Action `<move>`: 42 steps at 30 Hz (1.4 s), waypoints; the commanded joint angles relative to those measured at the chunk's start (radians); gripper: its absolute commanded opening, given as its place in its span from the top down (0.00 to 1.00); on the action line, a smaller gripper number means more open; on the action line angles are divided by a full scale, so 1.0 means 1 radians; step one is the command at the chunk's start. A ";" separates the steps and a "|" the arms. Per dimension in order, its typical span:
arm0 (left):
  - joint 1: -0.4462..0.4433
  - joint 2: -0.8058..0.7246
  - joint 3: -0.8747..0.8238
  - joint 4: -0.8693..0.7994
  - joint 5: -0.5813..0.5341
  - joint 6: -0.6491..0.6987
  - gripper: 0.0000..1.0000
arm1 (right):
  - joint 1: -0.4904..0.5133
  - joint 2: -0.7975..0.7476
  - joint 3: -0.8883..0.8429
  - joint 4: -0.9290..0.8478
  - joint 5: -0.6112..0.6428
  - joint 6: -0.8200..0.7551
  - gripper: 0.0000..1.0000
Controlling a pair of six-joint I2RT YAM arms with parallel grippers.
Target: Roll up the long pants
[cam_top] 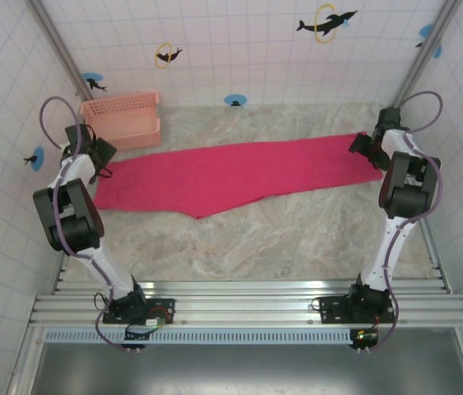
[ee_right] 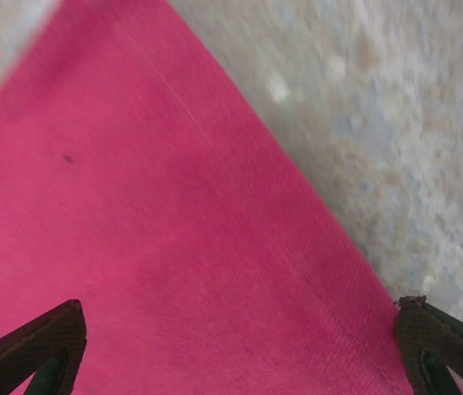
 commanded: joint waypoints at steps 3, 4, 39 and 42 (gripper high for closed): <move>-0.006 -0.146 -0.149 -0.004 0.053 0.030 0.03 | 0.006 0.026 -0.020 -0.032 -0.014 -0.073 0.01; -0.006 -0.167 -0.170 -0.004 0.058 0.033 0.03 | 0.010 0.041 -0.013 -0.042 -0.019 -0.079 0.03; -0.019 -0.374 -0.217 -0.219 0.107 0.246 0.05 | 0.248 -0.566 -0.074 -0.226 0.600 -0.247 1.00; -0.027 -0.366 -0.212 -0.219 0.105 0.242 0.05 | 0.440 -0.567 -0.088 -0.183 0.529 -0.274 1.00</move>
